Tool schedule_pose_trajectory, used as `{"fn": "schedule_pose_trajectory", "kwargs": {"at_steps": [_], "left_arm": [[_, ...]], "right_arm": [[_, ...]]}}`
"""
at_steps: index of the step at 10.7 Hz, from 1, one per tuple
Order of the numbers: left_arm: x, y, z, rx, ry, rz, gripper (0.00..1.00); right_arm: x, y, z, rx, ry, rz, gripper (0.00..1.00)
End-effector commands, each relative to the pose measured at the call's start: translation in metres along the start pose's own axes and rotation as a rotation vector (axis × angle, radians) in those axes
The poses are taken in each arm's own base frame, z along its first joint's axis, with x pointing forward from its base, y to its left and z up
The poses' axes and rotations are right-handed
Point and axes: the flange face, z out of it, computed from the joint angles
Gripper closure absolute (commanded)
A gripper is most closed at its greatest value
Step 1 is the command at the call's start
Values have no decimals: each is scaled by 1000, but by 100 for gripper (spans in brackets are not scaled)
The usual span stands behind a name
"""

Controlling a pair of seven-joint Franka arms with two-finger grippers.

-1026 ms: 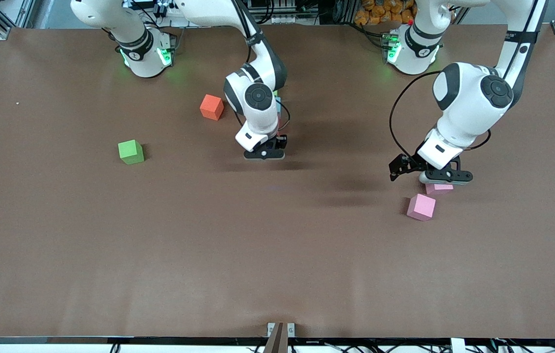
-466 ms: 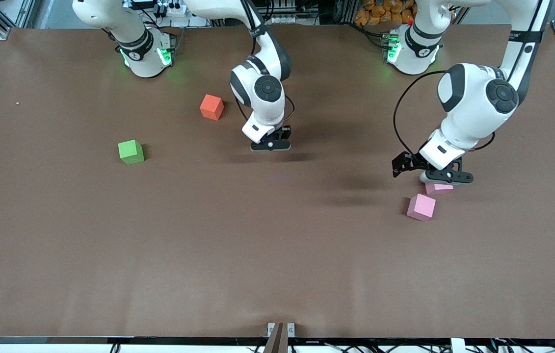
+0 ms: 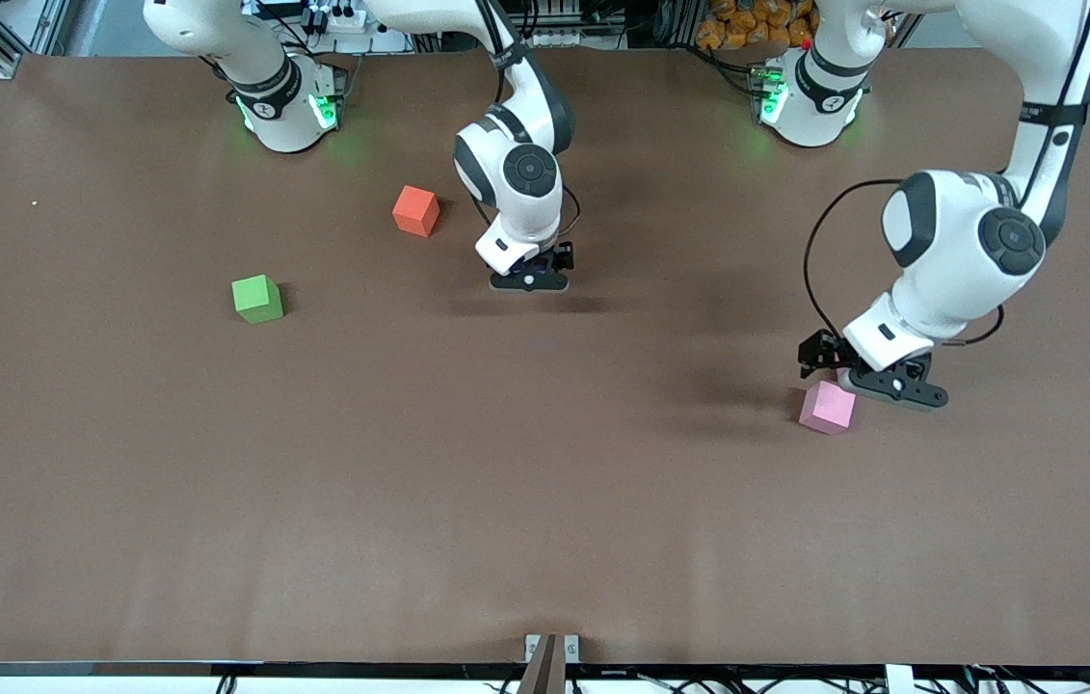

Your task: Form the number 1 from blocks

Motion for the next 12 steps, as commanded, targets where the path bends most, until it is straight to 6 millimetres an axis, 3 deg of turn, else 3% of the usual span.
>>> {"fn": "schedule_pose_trajectory", "kwargs": {"at_steps": [1, 3, 7, 9, 12], "left_arm": [[24, -15, 13, 28, -9, 94, 0], [33, -19, 39, 29, -33, 173, 0], [24, -33, 84, 14, -95, 189, 0], [20, -36, 94, 10, -111, 176, 0], [15, -36, 99, 4, -130, 170, 0]], "right_arm": [[22, 22, -42, 31, 19, 58, 0], [55, 51, -55, 21, 49, 55, 0], [118, 152, -83, -73, -31, -82, 0], [148, 214, -97, -86, -61, -156, 0], [189, 323, -103, -39, -103, -224, 0]]}}
